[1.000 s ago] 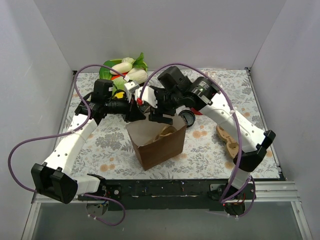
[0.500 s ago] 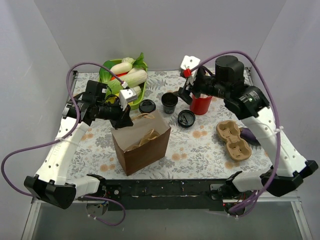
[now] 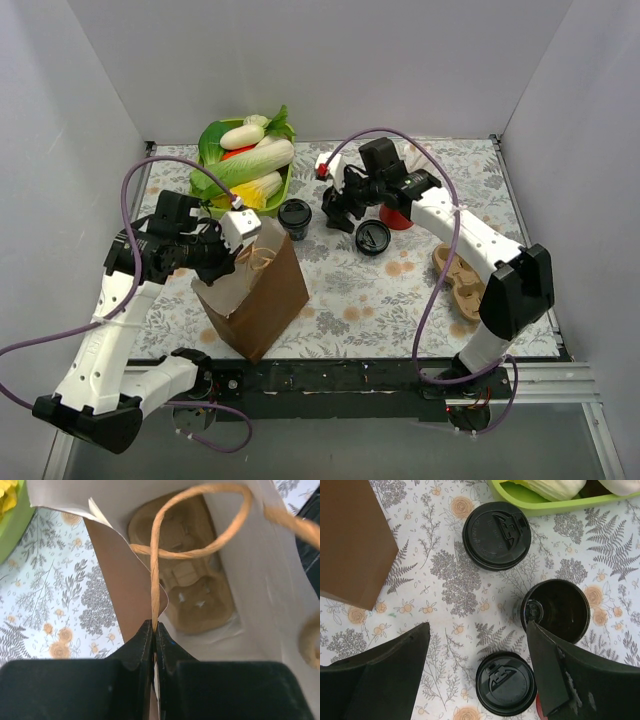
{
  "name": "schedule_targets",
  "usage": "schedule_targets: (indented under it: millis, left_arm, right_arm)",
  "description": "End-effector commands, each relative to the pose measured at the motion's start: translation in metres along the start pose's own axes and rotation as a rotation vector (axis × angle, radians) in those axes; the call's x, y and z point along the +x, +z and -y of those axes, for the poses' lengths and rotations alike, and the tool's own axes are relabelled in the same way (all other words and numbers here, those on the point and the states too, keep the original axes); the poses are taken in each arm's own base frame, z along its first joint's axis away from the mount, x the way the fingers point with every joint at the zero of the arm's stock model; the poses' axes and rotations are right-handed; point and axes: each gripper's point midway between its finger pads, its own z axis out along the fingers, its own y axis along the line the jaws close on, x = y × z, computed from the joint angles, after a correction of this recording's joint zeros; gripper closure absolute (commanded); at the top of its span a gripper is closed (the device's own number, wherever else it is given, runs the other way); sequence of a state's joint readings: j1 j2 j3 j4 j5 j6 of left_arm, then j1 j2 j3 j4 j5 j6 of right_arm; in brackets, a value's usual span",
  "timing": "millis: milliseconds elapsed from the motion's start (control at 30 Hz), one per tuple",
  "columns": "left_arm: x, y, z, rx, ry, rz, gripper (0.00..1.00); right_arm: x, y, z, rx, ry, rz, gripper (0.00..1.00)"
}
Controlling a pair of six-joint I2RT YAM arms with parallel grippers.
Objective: Pack the takeout coffee
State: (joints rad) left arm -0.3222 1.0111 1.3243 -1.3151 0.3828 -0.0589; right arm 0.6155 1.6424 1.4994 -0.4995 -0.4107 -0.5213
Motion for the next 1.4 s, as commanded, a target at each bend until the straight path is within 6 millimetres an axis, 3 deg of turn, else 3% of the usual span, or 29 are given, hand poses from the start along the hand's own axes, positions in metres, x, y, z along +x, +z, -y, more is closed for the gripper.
schedule_targets:
  millis: [0, 33, 133, 167, 233, 267, 300, 433, 733, 900, 1067, 1200, 1367]
  left_arm:
    - [0.016, -0.003, -0.016, -0.097, -0.022, -0.079, 1.0]
    - [0.015, -0.004, -0.018, -0.106, -0.026, -0.079, 1.0]
    - [0.021, -0.003, -0.024, -0.143, -0.052, -0.103, 1.0]
    - [0.023, -0.002, -0.024, -0.15, -0.058, -0.111, 0.89]
    - [0.023, -0.001, -0.027, -0.17, -0.092, -0.102, 0.76]
    - [0.023, 0.0, -0.027, -0.17, -0.099, -0.101, 0.69]
    - [0.023, 0.001, -0.026, -0.167, -0.102, -0.098, 0.66]
    - [0.025, 0.0, -0.024, -0.169, -0.127, -0.101, 0.56]
    - [0.028, 0.004, -0.024, -0.167, -0.147, -0.11, 0.55]
    - [0.024, 0.005, -0.027, -0.166, -0.152, -0.105, 0.55]
    - [0.021, 0.006, -0.027, -0.156, -0.159, -0.107, 0.55]
    - [0.021, 0.007, -0.028, -0.156, -0.162, -0.113, 0.55]
    - [0.018, 0.009, -0.031, -0.158, -0.162, -0.108, 0.55]
  right_arm:
    - [-0.042, 0.01, 0.014, -0.008, -0.07, 0.126, 0.14]
    - [-0.05, 0.012, 0.018, -0.007, -0.085, 0.14, 0.13]
    - [-0.044, 0.039, 0.026, -0.035, -0.065, 0.123, 0.11]
    - [-0.054, 0.041, 0.033, -0.022, -0.055, 0.138, 0.1]
    - [-0.046, 0.062, 0.039, -0.033, -0.035, 0.119, 0.08]
    - [-0.055, 0.065, 0.044, -0.025, -0.046, 0.136, 0.07]
    - [-0.047, 0.077, 0.045, -0.036, -0.039, 0.118, 0.07]
    - [-0.041, 0.096, 0.05, -0.023, -0.044, 0.095, 0.05]
    - [-0.034, 0.124, 0.045, -0.046, -0.043, 0.081, 0.03]
    - [-0.033, 0.138, 0.053, -0.023, -0.003, 0.093, 0.05]
    - [-0.034, 0.149, 0.061, -0.007, -0.001, 0.096, 0.1]
    - [-0.02, 0.158, 0.065, 0.004, 0.001, 0.063, 0.15]
    - [-0.007, 0.157, 0.057, -0.048, 0.019, 0.039, 0.28]
